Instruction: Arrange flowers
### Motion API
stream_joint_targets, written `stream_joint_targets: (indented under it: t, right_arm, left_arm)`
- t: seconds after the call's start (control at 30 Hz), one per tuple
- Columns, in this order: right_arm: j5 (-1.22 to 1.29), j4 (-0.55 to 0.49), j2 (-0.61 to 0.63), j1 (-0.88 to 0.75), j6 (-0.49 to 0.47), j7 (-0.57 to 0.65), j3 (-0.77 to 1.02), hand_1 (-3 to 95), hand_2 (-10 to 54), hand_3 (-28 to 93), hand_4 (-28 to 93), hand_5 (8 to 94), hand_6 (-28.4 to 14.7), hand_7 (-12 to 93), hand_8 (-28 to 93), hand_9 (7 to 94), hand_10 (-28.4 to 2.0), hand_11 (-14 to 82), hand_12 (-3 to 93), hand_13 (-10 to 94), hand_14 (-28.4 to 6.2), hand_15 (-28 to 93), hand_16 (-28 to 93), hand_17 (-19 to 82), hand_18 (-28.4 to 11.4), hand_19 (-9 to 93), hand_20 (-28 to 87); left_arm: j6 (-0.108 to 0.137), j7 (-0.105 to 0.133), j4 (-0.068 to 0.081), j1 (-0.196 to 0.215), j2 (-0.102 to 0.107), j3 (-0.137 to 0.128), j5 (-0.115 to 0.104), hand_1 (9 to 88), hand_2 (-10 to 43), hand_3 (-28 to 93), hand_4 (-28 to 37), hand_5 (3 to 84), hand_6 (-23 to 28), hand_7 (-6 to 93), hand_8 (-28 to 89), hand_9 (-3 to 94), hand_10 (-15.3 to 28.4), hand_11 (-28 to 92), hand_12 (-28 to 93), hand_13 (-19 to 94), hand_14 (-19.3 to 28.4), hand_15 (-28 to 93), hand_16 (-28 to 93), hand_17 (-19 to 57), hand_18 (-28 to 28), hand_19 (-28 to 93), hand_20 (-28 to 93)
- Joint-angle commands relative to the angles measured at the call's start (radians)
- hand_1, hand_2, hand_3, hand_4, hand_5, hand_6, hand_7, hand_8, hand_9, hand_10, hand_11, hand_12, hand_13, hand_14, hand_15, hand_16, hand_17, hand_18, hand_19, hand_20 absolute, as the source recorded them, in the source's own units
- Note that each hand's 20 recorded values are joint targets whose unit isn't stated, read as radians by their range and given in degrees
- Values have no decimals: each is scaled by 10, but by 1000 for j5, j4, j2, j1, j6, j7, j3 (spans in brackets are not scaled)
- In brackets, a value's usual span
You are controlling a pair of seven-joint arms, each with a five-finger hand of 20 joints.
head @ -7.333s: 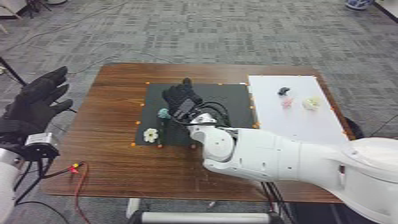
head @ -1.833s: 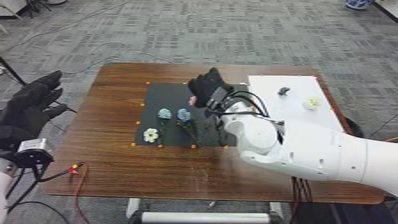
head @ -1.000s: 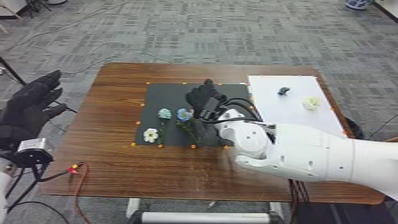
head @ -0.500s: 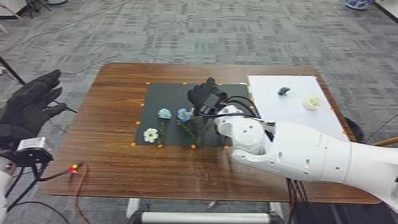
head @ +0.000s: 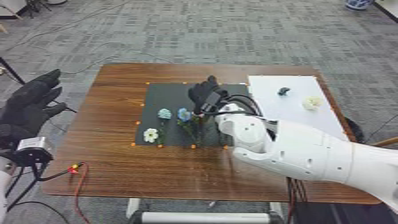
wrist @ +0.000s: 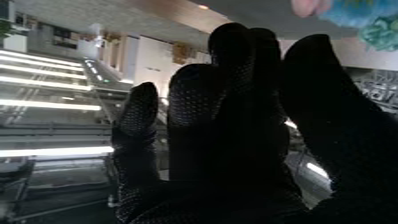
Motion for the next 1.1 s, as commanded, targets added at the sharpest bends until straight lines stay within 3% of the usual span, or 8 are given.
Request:
stream_joint_targets:
  t: [0.03, 0.13, 0.2, 0.3, 0.47, 0.83, 0.97, 1.1]
  right_arm:
    - [-50, -74, 123, -38, 91, 65, 117, 339, -95, 893, -283, 541, 23, 474, -59, 624, -85, 377, 417, 574, -63, 694, 366, 200, -203, 752, 554]
    - [-50, -56, 189, -64, 79, 102, 178, 307, -95, 925, -283, 445, -13, 428, -175, 484, -121, 400, 303, 500, -91, 721, 309, 177, -205, 758, 555]
    - [-14, -63, 215, -106, -110, 99, 279, 294, -95, 931, -283, 344, -42, 373, -157, 365, -139, 318, 270, 398, -111, 695, 244, 145, -202, 730, 533]
    - [12, -20, 274, -145, -80, 152, 312, 282, -95, 924, -283, 193, -104, 203, -86, 186, -167, 135, 239, 220, -146, 541, 159, 87, -201, 650, 451]
    - [52, 34, 352, -195, -113, 229, 342, 262, -95, 909, -283, 141, -127, 86, -40, 118, -188, 36, 235, 135, -184, 411, 171, 39, -206, 598, 341]
    - [90, 133, 395, -262, -225, 257, 399, 267, -95, 915, -283, 168, -119, 117, -55, 196, -192, 62, 192, 168, -185, 450, 181, 48, -215, 637, 331]
    - [115, 164, 374, -273, -286, 244, 426, 290, -95, 922, -283, 227, -100, 172, -96, 290, -159, 105, 156, 289, -132, 492, 158, 75, -212, 675, 376]
    - [100, 159, 384, -289, -163, 182, 416, 340, -95, 920, -283, 393, -32, 250, -153, 487, -80, 164, 124, 483, -65, 520, 174, 118, -202, 709, 422]
  left_arm:
    - [3, -2, -5, 12, -15, -13, 1, 227, -42, 684, -283, 186, 16, 174, -92, 102, 71, 90, 188, 4, 87, 241, -6, -185, 178, 335, 87]
    - [3, 2, -9, 23, -20, -20, 1, 227, -41, 682, -283, 186, 16, 175, -92, 101, 70, 90, 188, 3, 87, 241, -6, -186, 178, 334, 86]
    - [4, 5, -12, 32, -24, -26, 0, 227, -41, 683, -283, 186, 16, 175, -92, 102, 71, 90, 188, 4, 87, 241, -6, -186, 178, 334, 86]
    - [5, 6, -14, 36, -27, -27, 0, 227, -41, 682, -283, 186, 16, 176, -93, 101, 71, 91, 188, 4, 87, 240, -6, -186, 178, 334, 87]
    - [6, 8, -13, 39, -27, -28, 1, 227, -41, 683, -283, 186, 16, 177, -94, 101, 71, 90, 188, 4, 87, 241, -6, -186, 178, 335, 87]
    - [3, 10, -16, 49, -27, -39, 0, 227, -42, 684, -283, 186, 16, 176, -94, 101, 71, 90, 188, 4, 87, 242, -6, -187, 178, 335, 87]
    - [6, 11, -15, 45, -21, -34, -1, 228, -42, 685, -283, 186, 16, 176, -93, 102, 71, 90, 189, 4, 87, 241, -7, -186, 178, 334, 86]
    - [6, 11, -18, 49, -26, -40, 1, 229, -41, 683, -283, 186, 16, 176, -93, 102, 71, 90, 188, 4, 87, 241, -6, -186, 177, 334, 86]
